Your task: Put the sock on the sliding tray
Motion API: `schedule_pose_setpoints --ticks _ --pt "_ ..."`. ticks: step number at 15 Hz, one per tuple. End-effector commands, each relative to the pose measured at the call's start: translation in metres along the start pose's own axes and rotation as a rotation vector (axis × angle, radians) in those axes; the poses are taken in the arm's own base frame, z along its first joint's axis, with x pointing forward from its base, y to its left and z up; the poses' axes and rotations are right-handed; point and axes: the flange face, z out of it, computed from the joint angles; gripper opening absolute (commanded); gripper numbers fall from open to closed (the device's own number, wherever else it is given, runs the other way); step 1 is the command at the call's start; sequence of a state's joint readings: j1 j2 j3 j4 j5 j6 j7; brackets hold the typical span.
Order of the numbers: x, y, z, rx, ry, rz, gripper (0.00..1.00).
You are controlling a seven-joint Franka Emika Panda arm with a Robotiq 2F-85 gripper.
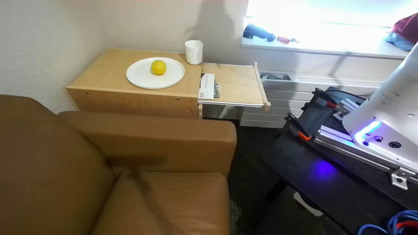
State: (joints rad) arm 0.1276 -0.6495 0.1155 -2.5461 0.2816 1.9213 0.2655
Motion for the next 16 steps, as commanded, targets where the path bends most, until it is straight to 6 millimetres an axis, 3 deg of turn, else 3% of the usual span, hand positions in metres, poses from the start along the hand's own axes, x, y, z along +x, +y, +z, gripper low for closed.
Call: schedule_pose_setpoints --ticks 1,5,6,7,8,11,15,16 --pt "0.0 0.0 -0.001 0.0 -0.001 0.0 1.0" --pt "0.0 0.0 -0.001 0.0 -0.001 0.0 1.0" --pt "0.02 0.012 0.015 -0.043 0.063 0.091 1.0" --pt "0.037 0.027 0.022 -0.037 0.099 0.139 1.0" --pt "0.057 0.055 0.026 -0.028 0.114 0.204 1.0" --pt "0.086 0.128 0.014 -0.014 0.19 0.371 1.0" --pt "0.105 0.253 -0.005 0.019 0.2 0.636 1.0" --pt "0.092 0.214 0.005 0.014 0.209 0.553 1.0"
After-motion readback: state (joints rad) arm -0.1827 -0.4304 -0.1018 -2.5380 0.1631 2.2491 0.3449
